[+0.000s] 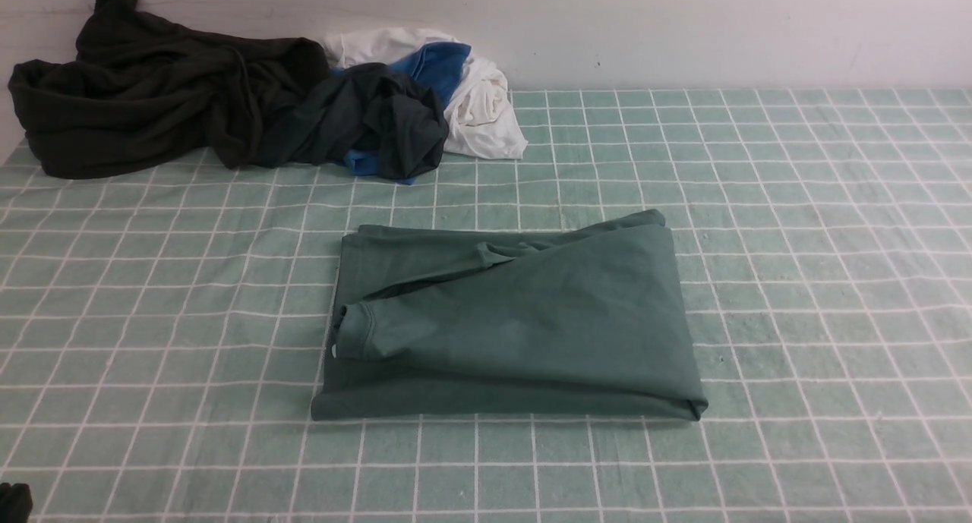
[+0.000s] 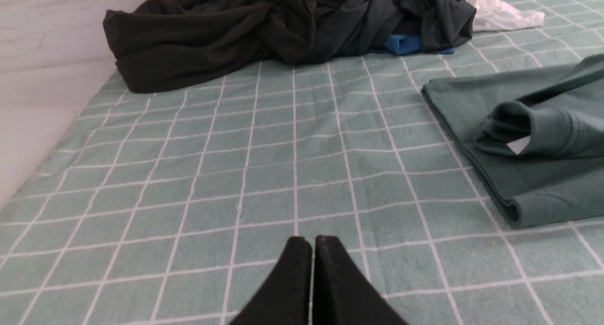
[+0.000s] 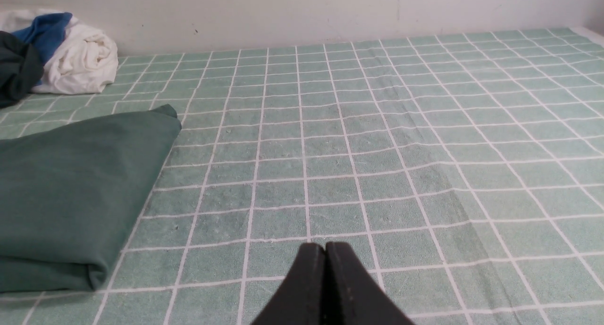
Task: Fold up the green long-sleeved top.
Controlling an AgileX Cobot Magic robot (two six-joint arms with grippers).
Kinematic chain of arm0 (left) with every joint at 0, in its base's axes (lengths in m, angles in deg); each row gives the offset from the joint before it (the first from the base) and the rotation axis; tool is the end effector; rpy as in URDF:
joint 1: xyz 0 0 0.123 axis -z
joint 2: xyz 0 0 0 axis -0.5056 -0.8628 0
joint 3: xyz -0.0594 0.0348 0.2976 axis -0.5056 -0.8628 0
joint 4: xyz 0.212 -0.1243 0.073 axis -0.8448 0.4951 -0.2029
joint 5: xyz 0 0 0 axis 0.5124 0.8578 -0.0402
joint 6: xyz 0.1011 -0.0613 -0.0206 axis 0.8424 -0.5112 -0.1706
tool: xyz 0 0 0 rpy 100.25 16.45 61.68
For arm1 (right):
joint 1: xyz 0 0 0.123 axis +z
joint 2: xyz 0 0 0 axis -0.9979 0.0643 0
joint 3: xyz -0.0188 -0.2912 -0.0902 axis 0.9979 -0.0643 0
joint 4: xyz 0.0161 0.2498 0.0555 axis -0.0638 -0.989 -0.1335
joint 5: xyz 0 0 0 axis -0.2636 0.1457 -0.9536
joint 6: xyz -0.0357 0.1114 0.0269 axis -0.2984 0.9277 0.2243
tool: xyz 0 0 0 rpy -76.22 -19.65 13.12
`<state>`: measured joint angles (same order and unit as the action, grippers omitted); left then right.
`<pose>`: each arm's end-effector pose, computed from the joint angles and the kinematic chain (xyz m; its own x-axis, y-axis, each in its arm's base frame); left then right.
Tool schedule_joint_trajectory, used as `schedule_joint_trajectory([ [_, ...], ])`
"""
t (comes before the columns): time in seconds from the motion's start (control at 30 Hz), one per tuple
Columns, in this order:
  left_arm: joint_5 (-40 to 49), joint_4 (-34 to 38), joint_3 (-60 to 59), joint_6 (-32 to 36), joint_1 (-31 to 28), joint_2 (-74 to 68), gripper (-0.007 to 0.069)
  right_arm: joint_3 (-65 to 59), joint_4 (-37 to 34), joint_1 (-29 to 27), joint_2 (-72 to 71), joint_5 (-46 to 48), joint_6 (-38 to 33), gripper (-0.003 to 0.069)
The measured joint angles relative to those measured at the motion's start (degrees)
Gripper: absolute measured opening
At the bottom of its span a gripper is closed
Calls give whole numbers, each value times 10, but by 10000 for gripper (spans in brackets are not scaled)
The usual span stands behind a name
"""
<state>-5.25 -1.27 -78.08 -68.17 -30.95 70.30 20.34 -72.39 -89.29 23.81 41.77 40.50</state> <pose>0.0672 0.0000 0.1717 -0.2134 0.1098 -0.9708 0.0192 0.9939 0.1082 0.0652 -0.0047 0.1658 -0.2618 0.1307 -0.9562 0.0937 0.9896 0.1096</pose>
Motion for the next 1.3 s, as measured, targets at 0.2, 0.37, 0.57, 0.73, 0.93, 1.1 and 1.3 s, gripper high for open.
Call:
schedule_joint_trajectory([
  [0.2, 30, 0, 4, 0, -13, 0, -4, 0, 0, 0, 0, 0, 0, -14],
  [0.37, 32, 0, 4, 0, -52, 0, -4, 0, 0, 0, 0, 0, 0, -14],
  [0.57, 32, 0, 4, 0, -57, 0, -4, 0, 0, 0, 0, 0, 0, -14],
  [0.73, 32, 0, 4, 0, -57, 0, -4, 0, 0, 0, 0, 1, 0, -14],
  [0.93, 32, 0, 4, 0, -57, 0, -4, 0, 0, 0, 0, 1, 2, -14],
  [1.1, 32, 0, 4, 0, -57, 0, -4, 0, 0, 0, 0, 1, 2, -14],
  [1.3, 32, 1, 4, 0, -57, 0, -4, 0, 0, 0, 0, 1, 2, -14],
])
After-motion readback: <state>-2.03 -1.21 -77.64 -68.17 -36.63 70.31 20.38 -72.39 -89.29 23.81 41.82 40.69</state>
